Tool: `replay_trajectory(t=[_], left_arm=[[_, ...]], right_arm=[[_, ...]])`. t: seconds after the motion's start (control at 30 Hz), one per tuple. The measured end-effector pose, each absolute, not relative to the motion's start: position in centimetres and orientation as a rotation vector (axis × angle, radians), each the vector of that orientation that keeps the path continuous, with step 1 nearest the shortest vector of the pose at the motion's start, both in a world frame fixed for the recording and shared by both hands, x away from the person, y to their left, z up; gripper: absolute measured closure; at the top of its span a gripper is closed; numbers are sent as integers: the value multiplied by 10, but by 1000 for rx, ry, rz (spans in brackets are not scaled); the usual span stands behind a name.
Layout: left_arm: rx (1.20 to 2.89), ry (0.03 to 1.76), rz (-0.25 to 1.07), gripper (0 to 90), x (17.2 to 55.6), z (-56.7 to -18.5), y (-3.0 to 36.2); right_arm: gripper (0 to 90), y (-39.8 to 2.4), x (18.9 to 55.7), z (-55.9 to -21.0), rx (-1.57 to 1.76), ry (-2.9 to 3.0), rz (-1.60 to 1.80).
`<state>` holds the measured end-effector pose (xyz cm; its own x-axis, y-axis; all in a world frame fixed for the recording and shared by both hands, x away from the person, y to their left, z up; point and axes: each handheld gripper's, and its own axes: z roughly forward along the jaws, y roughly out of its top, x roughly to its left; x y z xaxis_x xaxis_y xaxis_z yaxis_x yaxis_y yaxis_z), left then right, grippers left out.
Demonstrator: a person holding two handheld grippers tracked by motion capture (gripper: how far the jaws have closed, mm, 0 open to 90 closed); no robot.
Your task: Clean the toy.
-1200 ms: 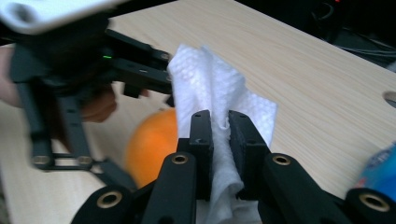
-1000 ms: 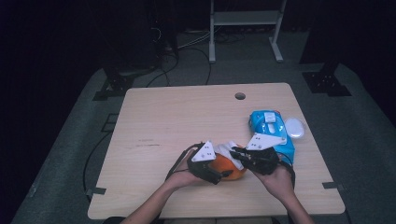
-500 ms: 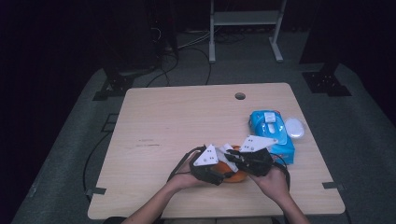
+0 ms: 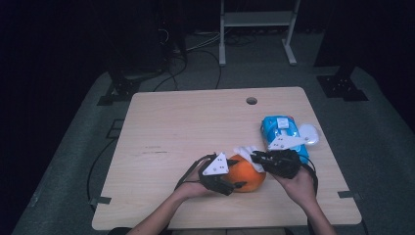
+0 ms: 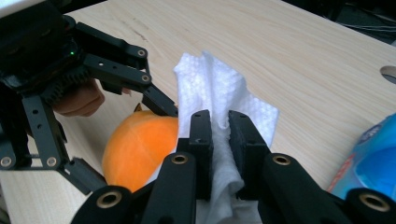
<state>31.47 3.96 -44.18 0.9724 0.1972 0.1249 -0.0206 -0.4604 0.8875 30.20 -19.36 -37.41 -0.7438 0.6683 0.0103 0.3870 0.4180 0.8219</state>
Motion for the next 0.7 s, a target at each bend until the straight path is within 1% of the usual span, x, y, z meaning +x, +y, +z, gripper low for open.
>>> replay_trajectory(t=[0.1, 0.27, 0.53, 0.7], left_arm=[[2054, 85, 257, 292, 313, -442, 40], [2034, 103, 240, 301, 318, -442, 44], [1989, 247, 194, 305, 330, -442, 55], [1964, 334, 174, 304, 336, -443, 57]], right_arm=[[790, -187, 303, -376, 892, 2371, 1236], [790, -188, 308, -377, 904, 2379, 1257], [792, -204, 310, -380, 969, 2348, 1271], [792, -198, 304, -374, 931, 2347, 1323]])
